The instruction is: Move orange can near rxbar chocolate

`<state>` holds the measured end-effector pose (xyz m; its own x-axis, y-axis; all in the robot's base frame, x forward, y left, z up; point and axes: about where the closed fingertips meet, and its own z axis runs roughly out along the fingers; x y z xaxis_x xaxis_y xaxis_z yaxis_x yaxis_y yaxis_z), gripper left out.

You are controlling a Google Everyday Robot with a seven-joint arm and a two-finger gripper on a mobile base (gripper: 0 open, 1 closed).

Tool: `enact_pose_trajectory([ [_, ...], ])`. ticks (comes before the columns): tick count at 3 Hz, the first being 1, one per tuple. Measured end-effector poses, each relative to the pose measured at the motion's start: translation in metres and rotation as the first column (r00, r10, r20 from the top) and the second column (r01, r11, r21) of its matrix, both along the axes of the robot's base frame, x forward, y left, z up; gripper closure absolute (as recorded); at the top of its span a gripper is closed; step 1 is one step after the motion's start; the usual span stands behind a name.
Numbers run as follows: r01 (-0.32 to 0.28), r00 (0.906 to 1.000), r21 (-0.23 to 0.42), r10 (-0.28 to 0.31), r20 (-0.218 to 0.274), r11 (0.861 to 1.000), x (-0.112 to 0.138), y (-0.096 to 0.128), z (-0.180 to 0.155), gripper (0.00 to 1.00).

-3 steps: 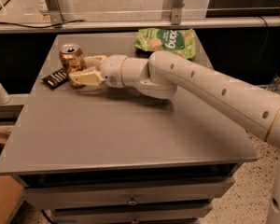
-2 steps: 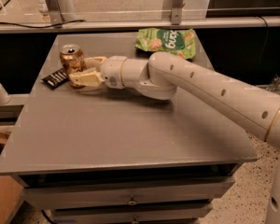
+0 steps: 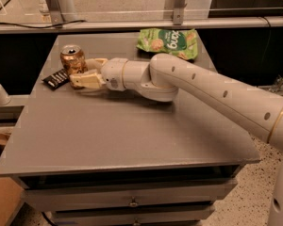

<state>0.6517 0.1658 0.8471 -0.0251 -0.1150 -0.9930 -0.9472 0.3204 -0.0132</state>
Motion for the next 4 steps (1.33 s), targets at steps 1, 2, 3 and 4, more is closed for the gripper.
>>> enact_pose_trajectory([
  [1, -0.001, 1.0000, -0.001, 0.001, -0.004, 1.000, -0.001, -0.004, 0.000, 0.13],
  [2, -0.006, 1.0000, 0.002, 0.006, -0.005, 1.000, -0.004, -0.005, 0.000, 0.00],
  [3, -0.013, 0.9999, 0.008, 0.014, -0.009, 1.000, -0.008, -0.006, 0.000, 0.00],
  [4, -0.030, 0.9995, 0.018, 0.030, -0.005, 0.999, -0.019, -0.018, 0.005, 0.00],
])
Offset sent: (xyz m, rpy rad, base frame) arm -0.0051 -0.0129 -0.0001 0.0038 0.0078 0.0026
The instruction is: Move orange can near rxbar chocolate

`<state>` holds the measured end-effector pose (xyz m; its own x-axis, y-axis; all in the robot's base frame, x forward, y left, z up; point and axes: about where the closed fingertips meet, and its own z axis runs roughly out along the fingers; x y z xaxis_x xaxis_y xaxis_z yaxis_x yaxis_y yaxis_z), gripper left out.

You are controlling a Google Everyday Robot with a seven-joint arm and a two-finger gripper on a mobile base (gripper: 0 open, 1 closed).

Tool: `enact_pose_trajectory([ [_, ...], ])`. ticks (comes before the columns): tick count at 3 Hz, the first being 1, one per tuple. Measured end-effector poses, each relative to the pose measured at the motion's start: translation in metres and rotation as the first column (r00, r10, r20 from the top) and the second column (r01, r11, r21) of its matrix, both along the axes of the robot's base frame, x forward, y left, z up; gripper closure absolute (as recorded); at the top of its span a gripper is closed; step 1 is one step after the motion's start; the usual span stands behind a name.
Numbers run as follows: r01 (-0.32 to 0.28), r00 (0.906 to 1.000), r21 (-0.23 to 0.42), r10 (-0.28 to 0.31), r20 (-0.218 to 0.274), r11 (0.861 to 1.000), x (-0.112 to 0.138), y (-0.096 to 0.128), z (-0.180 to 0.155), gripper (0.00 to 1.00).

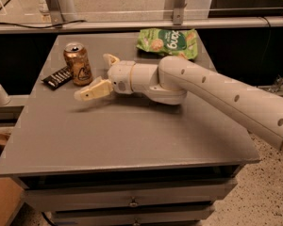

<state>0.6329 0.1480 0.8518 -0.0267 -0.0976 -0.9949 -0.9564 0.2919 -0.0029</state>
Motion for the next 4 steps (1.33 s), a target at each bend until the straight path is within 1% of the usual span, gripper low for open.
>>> enact_pose_trajectory([
  [1, -0.007, 0.9999, -0.018, 0.008, 0.013, 1.000, -0.017, -0.032, 0.010, 0.00],
  [3, 0.017, 0.9990, -0.083, -0.013, 0.042, 0.996, -0.053, -0.121, 0.036, 0.00],
  [4, 0.010, 0.9989, -0.105, -0.006, 0.047, 0.994, -0.076, -0.162, 0.043, 0.00],
])
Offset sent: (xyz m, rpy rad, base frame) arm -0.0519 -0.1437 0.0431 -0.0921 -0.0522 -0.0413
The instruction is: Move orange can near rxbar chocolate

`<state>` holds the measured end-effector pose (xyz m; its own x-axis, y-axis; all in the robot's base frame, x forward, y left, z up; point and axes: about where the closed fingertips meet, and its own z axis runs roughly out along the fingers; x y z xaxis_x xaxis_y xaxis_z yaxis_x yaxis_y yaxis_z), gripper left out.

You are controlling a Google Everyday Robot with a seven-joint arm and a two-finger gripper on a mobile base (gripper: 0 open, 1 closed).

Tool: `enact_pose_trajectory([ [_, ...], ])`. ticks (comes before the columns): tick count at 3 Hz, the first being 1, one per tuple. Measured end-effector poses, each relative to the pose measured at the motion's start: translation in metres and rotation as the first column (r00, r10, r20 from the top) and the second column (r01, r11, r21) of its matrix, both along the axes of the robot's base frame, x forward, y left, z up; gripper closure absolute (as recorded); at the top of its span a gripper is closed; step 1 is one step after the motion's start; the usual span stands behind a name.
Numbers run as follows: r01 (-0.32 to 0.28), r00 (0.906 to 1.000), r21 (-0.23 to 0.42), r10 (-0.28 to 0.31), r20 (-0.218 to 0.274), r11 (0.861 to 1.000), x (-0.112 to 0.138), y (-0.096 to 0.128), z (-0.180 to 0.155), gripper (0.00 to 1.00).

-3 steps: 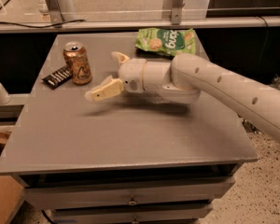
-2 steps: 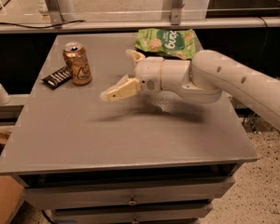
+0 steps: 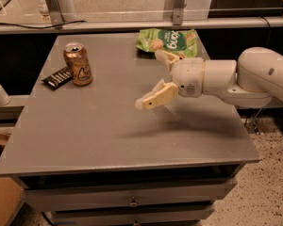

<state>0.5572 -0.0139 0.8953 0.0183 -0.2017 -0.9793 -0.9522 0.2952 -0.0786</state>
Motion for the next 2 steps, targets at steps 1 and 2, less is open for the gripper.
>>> enact_pose_trajectory([
  [1, 0.022, 0.9997, 0.023, -0.023, 0.012, 0.999, -0.0275, -0.0468, 0.0039, 0.00],
  [2, 0.022, 0.9997, 0.023, -0.022, 0.013, 0.999, -0.0275, -0.0467, 0.0039, 0.00],
])
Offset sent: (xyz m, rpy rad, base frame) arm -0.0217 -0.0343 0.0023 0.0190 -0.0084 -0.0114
